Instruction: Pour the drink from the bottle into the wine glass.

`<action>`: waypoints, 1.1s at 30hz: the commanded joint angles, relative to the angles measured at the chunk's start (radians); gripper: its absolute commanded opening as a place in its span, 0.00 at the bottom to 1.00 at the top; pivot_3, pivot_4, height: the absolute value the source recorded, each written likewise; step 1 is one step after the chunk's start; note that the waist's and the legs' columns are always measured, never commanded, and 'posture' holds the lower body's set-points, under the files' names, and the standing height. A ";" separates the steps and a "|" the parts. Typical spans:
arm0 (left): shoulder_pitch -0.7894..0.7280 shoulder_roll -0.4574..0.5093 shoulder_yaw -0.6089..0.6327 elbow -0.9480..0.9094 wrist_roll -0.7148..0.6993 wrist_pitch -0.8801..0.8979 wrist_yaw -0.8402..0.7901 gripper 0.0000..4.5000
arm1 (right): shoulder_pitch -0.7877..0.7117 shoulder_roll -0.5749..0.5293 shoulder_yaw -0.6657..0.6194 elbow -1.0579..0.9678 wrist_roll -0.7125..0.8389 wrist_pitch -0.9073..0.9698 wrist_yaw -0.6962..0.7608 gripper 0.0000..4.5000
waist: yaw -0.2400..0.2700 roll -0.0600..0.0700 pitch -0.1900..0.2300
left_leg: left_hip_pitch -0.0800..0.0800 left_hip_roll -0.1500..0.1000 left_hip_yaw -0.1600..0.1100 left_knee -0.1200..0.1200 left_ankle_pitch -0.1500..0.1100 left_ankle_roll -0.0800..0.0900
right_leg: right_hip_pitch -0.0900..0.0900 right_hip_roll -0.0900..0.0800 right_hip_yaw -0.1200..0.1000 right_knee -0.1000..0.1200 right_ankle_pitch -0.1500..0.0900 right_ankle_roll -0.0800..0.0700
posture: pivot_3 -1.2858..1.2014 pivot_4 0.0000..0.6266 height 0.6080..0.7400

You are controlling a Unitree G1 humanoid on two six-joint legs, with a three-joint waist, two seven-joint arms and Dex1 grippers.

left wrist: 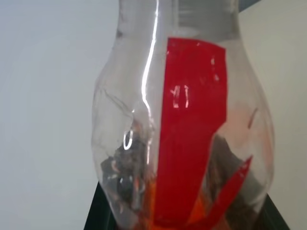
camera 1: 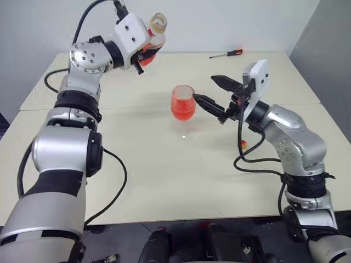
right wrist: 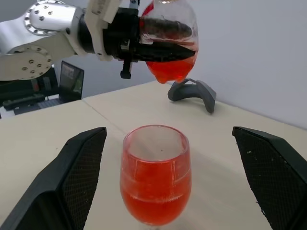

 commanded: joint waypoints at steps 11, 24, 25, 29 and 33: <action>0.396 0.047 0.238 -0.514 -0.185 0.382 0.334 0.26 | 0.261 -0.119 0.012 -0.365 0.180 0.064 0.111 1.00 | -0.004 -0.001 -0.001 | 0.000 0.000 -0.002 0.001 0.000 0.000 | 0.000 0.000 0.002 0.001 0.000 0.000 | 0.52 0.24 1.00; 0.662 -0.010 0.295 -0.488 -0.246 0.285 0.437 0.26 | 0.279 0.004 0.031 -0.356 0.141 0.051 -0.064 1.00 | 0.024 -0.006 -0.005 | 0.000 0.000 -0.004 0.010 0.000 0.000 | 0.005 0.000 0.001 0.001 0.000 0.000 | 0.52 0.24 1.00; 0.663 -0.012 0.301 -0.477 -0.256 0.273 0.436 0.26 | 0.281 0.007 0.029 -0.360 0.145 0.055 -0.073 1.00 | 0.026 -0.006 -0.005 | 0.000 0.000 -0.004 0.010 0.000 0.000 | 0.005 0.000 0.001 0.000 0.000 0.000 | 0.52 0.24 1.00; 0.657 -0.031 0.311 -0.423 -0.278 0.245 0.437 0.26 | 0.286 0.006 0.035 -0.372 0.148 0.059 -0.095 1.00 | 0.028 -0.007 -0.005 | 0.000 0.000 -0.004 0.010 -0.001 0.000 | 0.005 0.000 0.000 0.000 0.000 0.000 | 0.52 0.24 1.00; 0.664 -0.095 0.350 -0.413 -0.354 0.288 0.440 0.26 | 0.257 0.031 0.032 -0.369 0.157 0.069 -0.143 1.00 | 0.028 -0.007 -0.006 | 0.000 0.000 -0.004 0.010 -0.001 0.000 | 0.006 0.000 0.000 0.001 0.000 0.000 | 0.52 0.24 1.00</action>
